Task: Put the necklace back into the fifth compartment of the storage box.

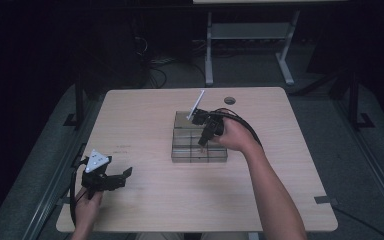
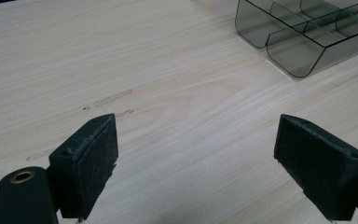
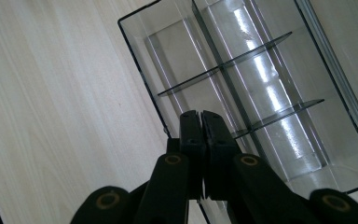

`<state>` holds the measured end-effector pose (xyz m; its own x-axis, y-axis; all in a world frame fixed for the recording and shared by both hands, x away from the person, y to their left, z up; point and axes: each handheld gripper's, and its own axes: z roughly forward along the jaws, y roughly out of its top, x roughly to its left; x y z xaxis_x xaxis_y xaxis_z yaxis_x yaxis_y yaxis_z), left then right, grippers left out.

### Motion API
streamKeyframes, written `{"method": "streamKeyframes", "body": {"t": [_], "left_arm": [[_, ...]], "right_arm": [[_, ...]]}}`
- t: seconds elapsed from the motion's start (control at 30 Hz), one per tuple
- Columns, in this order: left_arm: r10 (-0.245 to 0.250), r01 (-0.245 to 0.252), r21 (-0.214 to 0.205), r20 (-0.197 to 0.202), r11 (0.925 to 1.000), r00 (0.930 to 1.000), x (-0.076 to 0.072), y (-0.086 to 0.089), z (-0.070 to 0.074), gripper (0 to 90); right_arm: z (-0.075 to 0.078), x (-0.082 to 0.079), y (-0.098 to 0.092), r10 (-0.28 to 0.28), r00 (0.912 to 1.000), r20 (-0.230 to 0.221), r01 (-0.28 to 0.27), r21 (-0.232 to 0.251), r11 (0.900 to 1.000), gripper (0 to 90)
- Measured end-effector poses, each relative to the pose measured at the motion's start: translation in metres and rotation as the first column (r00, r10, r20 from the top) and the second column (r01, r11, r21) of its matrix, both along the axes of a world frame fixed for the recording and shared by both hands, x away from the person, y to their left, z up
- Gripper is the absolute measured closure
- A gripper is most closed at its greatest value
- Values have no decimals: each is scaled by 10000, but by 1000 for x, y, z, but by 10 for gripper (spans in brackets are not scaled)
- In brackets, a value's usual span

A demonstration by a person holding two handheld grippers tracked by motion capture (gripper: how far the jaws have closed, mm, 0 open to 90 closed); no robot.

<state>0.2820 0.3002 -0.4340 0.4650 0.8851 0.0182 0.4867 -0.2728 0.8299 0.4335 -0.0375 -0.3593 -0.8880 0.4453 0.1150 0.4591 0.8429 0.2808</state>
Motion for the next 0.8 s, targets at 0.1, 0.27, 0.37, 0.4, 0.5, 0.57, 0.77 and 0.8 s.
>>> {"method": "streamKeyframes", "body": {"t": [0.1, 0.27, 0.37, 0.4, 0.5, 0.57, 0.77, 0.8], "left_arm": [[13, -13, -17, 9, 10000, 10000, 0, 0, 0, 131], [12, -12, -56, 42, 10000, 10000, 0, 0, 1, 131], [23, -22, -65, 36, 10000, 10000, 0, 0, 1, 131], [24, -24, -56, 34, 10000, 10000, 0, 0, 1, 131], [19, -19, -21, 36, 10000, 10000, 0, 0, 0, 131], [-9, 9, 21, 26, 10000, 10000, 0, 0, 1, 131], [-7, 7, 16, 20, 10000, 10000, 0, 0, 1, 131], [-7, 7, 22, 28, 10000, 10000, 0, 0, 0, 131]], "right_arm": [[-3, 1, 3, -38, 10000, -10, 38, -82, 10000, 879], [-11, 3, 3, -125, 9999, -118, 126, 41, 9999, 879], [-16, 4, 2, -209, 9996, -196, 209, 13, 9998, 879], [-18, 4, 2, -205, 9996, -206, 206, 48, 9998, 879], [-22, 5, 2, -250, 9993, -268, 251, 22, 9997, 879], [-25, 6, 2, -241, 9993, -303, 243, 42, 9997, 878], [-29, 9, 2, -346, 9986, -404, 349, 81, 9994, 877], [-29, 9, 2, -346, 9986, -404, 349, 81, 9994, 877]]}}
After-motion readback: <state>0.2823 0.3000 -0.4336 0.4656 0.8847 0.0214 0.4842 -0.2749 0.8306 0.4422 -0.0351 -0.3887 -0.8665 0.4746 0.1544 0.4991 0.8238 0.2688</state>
